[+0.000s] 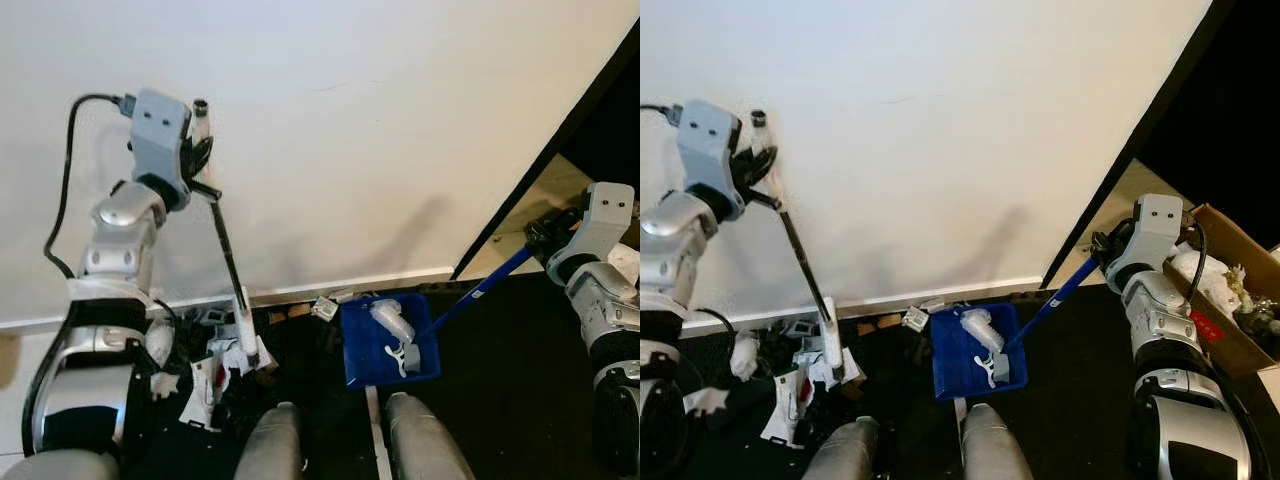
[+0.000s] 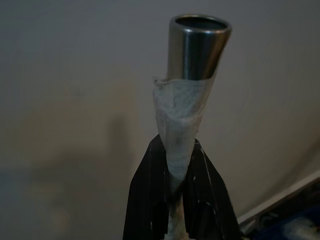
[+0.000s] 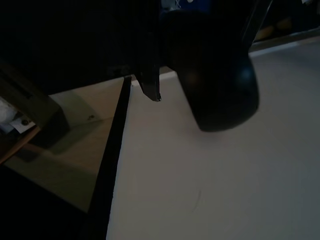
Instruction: Sweep floor
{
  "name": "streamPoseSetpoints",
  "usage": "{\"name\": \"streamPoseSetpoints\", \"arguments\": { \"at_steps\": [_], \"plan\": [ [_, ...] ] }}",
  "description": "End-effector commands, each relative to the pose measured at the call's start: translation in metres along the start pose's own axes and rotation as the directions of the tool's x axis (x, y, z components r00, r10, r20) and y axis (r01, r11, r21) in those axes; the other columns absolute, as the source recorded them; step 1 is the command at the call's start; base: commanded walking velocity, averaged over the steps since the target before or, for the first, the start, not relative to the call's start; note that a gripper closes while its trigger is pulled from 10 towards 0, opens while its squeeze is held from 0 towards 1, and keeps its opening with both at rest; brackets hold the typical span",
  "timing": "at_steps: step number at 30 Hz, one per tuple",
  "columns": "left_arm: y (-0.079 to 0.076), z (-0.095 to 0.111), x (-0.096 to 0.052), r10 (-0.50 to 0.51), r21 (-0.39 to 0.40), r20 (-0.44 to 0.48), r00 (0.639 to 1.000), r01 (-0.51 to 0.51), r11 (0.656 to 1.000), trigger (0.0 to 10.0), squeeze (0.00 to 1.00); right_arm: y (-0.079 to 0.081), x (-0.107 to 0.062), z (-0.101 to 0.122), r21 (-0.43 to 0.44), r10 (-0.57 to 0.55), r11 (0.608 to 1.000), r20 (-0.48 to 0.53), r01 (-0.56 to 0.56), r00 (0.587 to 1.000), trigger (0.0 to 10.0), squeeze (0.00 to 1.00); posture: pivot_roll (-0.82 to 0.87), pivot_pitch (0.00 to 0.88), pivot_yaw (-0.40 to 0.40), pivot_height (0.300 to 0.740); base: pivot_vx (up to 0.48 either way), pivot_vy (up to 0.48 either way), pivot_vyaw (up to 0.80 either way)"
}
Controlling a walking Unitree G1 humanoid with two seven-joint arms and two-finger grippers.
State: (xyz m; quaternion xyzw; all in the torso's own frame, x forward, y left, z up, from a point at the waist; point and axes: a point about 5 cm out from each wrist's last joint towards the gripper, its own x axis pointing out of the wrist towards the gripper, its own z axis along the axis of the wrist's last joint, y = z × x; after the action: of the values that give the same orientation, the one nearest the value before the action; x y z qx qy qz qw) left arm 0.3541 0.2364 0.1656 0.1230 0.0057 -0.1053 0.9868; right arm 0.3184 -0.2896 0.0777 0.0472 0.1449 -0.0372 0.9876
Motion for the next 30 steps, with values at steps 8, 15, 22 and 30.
{"name": "streamPoseSetpoints", "arguments": {
  "at_steps": [8, 15, 22, 30],
  "plan": [
    [-0.016, -0.009, 0.002, 0.025, -0.074, 0.046, 0.999, -0.021, 0.997, 10.0, 0.00, 0.003, -0.002, -0.009, 0.023, -0.003, 1.000, 0.001, 0.003, 1.000, 10.0, 0.00, 0.06, 0.044, 0.045, 0.740, 0.000, 0.000, 0.00],
    [-0.007, -0.011, -0.003, 0.043, -0.038, 0.035, 0.998, -0.042, 0.998, 10.0, 0.00, -0.003, -0.003, -0.006, -0.003, -0.008, 1.000, -0.002, 0.008, 1.000, 10.0, 0.00, 0.05, 0.047, 0.031, 0.740, 0.000, 0.000, 0.00],
    [0.003, -0.015, -0.012, 0.026, 0.048, -0.004, 1.000, -0.026, 0.999, 10.0, 0.00, -0.007, -0.003, -0.002, -0.014, -0.017, 1.000, 0.000, 0.017, 1.000, 10.0, 0.00, 0.05, 0.041, 0.017, 0.740, 0.000, 0.000, 0.00],
    [0.017, -0.009, -0.017, -0.065, 0.174, -0.066, 0.996, 0.075, 0.982, 10.0, 0.00, -0.009, -0.003, -0.002, -0.013, -0.024, 1.000, -0.001, 0.024, 1.000, 10.0, 0.00, 0.05, 0.042, 0.018, 0.740, 0.000, 0.000, 0.00]
  ]
}}
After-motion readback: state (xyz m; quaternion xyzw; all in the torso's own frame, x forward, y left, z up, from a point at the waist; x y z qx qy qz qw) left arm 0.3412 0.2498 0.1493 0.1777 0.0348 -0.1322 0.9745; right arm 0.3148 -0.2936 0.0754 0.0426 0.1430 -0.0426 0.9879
